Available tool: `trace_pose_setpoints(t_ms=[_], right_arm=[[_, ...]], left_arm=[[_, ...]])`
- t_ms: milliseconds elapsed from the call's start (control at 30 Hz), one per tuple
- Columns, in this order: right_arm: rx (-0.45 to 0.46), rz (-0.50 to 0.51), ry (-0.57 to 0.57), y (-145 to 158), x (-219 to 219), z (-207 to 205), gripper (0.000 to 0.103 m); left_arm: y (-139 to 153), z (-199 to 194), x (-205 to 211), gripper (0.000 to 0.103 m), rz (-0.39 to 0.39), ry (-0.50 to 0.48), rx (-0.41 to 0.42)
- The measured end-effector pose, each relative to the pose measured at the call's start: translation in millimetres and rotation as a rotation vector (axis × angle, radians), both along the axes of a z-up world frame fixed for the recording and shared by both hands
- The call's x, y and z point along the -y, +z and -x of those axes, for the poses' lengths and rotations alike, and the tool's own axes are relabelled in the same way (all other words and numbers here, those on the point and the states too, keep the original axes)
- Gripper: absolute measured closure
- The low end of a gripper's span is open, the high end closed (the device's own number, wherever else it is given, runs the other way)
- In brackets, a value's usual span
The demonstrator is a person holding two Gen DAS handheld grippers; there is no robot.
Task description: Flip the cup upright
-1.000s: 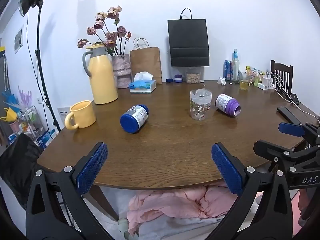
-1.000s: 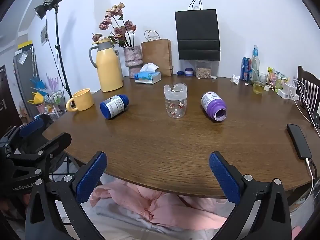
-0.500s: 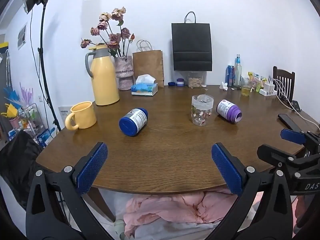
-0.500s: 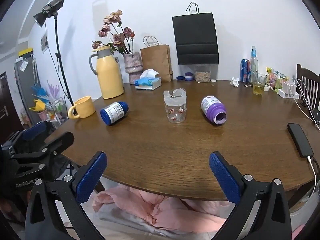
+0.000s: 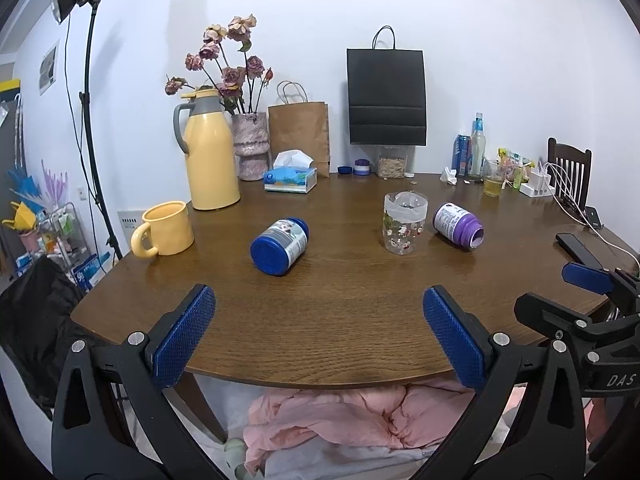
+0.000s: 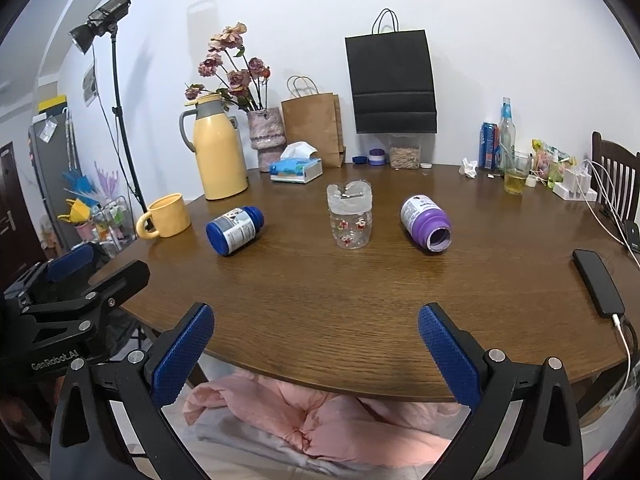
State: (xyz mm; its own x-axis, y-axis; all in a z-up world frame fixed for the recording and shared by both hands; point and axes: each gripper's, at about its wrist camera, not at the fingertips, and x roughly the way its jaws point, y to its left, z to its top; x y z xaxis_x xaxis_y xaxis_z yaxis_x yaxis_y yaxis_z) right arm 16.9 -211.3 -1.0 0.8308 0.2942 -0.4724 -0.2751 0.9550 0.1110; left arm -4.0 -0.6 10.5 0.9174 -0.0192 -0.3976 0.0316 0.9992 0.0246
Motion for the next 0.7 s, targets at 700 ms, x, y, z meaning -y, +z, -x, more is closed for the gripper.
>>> trace_pose_setpoints(t_ms=[700], right_arm=[[-0.001,0.001,-0.009,-6.6,0.5,0.1,0.000]], left_arm=[[-1.1,1.3,6.7,0.000,-0.014,-0.004,0.017]])
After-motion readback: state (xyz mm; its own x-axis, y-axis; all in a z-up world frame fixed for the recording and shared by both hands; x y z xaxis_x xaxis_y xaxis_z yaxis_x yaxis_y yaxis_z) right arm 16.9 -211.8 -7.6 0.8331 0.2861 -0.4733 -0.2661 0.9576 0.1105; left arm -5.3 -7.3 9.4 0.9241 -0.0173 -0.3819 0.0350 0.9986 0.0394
